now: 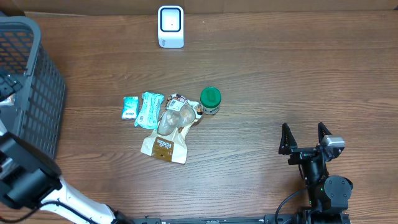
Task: Scan the item barcode
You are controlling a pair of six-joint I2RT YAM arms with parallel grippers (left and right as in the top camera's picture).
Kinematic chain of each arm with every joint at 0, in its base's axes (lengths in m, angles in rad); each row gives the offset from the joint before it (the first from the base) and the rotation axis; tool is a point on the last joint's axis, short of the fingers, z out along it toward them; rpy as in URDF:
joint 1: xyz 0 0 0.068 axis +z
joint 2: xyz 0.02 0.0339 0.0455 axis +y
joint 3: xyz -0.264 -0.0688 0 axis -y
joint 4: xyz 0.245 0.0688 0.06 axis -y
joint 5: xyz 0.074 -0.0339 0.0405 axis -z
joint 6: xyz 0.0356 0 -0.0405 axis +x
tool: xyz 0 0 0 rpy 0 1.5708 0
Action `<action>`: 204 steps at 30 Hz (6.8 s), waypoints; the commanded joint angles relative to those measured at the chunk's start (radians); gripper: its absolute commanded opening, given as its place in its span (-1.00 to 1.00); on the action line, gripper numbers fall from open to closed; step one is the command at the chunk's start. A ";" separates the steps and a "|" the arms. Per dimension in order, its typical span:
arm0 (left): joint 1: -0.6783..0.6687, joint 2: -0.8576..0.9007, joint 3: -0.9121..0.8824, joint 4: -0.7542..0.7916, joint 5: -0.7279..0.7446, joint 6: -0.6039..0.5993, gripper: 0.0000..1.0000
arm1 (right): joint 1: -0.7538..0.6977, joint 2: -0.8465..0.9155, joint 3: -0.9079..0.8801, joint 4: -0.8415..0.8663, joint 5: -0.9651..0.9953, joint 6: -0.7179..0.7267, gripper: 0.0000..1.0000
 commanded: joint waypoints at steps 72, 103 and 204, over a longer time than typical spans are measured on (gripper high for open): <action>-1.014 -0.424 -0.227 -0.411 0.150 -0.350 -0.91 | 0.004 -0.011 -0.011 0.005 -0.001 -0.002 1.00; -0.965 -0.129 -0.235 -0.499 -0.081 -0.483 -0.91 | 0.004 -0.011 -0.011 0.005 -0.002 -0.002 1.00; -0.449 -0.162 0.610 -0.827 0.187 0.046 0.99 | 0.004 -0.011 -0.011 0.005 -0.002 -0.002 1.00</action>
